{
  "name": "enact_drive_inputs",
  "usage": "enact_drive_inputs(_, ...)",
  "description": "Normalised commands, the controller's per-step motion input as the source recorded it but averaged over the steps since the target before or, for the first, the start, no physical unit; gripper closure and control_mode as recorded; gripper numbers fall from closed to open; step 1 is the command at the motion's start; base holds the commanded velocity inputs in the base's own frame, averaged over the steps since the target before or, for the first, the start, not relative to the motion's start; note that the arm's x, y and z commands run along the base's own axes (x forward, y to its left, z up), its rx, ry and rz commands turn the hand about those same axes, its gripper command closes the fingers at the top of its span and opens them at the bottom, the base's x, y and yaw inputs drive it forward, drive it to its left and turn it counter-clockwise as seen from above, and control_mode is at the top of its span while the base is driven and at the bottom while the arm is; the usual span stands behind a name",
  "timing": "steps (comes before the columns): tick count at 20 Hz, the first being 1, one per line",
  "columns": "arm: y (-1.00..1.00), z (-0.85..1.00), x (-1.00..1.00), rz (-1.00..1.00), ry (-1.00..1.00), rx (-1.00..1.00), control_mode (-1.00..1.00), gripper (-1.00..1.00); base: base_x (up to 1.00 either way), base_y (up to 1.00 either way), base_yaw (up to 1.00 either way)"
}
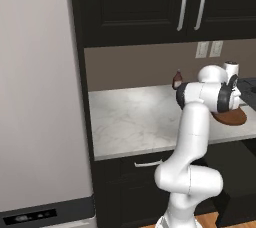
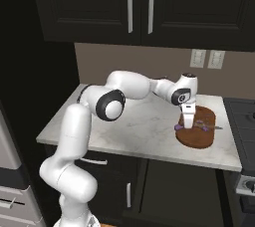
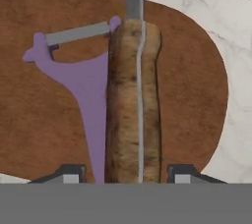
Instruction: Open the drawer on the right and place the cutting tools on the cutting board.
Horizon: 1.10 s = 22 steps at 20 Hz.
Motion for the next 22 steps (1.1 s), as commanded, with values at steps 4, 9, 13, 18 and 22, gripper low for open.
enact_drive_inputs(4,0.24,0.22,-0.17,0.0,0.0,0.0,-1.0,-1.0,0.0,0.0,0.0)
enact_drive_inputs(9,0.24,0.48,-0.08,0.0,0.0,0.0,-1.0,-1.0,0.0,0.0,0.0)
enact_drive_inputs(13,0.14,0.66,-0.27,0.0,0.0,0.0,-1.0,-1.0,0.0,0.0,0.0)
enact_drive_inputs(18,0.03,0.33,-0.56,0.0,-0.08,0.0,-1.0,-1.0,0.0,0.0,0.0)
enact_drive_inputs(22,0.22,0.47,-0.67,0.0,-0.08,0.0,-1.0,-1.0,0.0,0.0,0.0)
